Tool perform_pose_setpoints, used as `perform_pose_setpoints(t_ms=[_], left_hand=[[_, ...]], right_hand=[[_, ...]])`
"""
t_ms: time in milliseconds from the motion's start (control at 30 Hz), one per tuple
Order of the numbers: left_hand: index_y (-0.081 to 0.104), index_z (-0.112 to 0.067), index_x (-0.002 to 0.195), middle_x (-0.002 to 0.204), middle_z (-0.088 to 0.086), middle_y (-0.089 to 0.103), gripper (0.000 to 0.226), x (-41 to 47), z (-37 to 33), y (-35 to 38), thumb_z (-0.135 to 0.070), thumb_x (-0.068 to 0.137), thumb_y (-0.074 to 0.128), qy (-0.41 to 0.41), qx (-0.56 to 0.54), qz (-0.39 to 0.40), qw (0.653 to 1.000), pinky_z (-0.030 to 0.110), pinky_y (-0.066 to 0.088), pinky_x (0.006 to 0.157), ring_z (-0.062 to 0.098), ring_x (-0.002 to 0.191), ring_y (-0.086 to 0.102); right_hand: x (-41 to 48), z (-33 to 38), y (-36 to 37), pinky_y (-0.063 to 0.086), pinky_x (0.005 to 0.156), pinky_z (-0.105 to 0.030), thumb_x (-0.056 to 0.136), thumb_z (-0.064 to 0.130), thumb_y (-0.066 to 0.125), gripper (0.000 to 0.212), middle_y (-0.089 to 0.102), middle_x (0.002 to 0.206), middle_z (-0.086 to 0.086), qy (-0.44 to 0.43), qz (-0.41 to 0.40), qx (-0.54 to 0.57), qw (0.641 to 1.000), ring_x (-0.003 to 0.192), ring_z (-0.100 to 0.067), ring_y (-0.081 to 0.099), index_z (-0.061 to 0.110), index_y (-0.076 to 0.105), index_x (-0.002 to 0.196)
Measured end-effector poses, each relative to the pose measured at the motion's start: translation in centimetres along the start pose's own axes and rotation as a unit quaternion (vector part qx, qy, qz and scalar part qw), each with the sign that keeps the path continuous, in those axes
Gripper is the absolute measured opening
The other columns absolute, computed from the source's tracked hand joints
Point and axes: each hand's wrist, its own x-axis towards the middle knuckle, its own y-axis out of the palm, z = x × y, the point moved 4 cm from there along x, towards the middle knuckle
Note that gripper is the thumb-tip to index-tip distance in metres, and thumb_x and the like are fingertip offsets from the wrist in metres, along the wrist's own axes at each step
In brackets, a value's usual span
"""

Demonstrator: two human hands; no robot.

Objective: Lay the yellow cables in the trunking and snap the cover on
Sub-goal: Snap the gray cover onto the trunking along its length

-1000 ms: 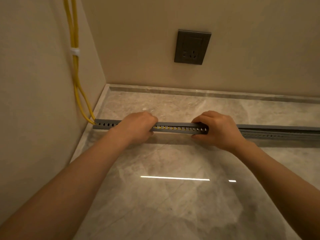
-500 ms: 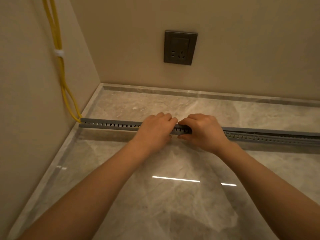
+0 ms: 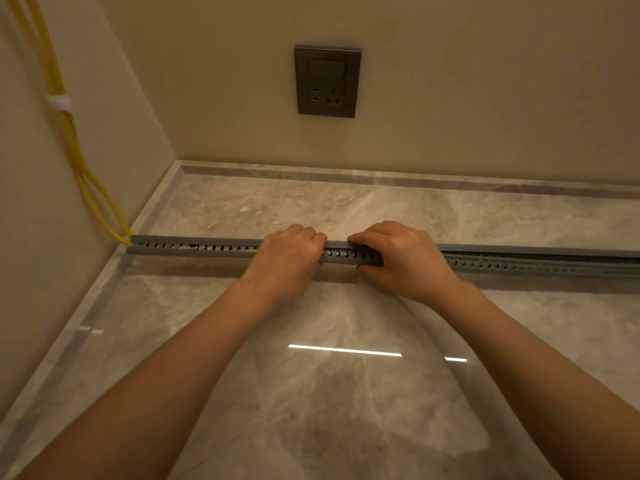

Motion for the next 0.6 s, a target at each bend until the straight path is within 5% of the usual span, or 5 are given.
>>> perform_pose_setpoints(t_ms=[300,600], left_hand=[[0.054,-0.010,0.114,0.107,0.008,0.061,0.028,0.5,0.1,0.1,-0.019,0.088,0.052,-0.012,0.013,0.022,1.000,0.036,0.044,0.076,0.025,0.101,0.055],[0.053,-0.011,0.111,0.107,0.007,0.061,0.022,2.0,1.1,0.4,-0.015,0.090,0.048,-0.008,0.044,0.012,0.999,0.035,0.044,0.075,0.024,0.100,0.054]], right_hand=[[-1.3,-1.4,-0.9,0.049,0.062,-0.036,0.077,0.022,0.067,0.034,0.068,0.099,-0.003,0.028,-0.004,-0.029,0.999,0.091,-0.024,0.059,0.016,0.064,0.110],[-0.1,-1.8,-0.4,0.031,0.057,-0.028,0.082,0.020,0.062,0.029,0.068,0.097,-0.002,0.054,-0.034,-0.062,0.996,0.092,-0.023,0.057,0.018,0.064,0.110]])
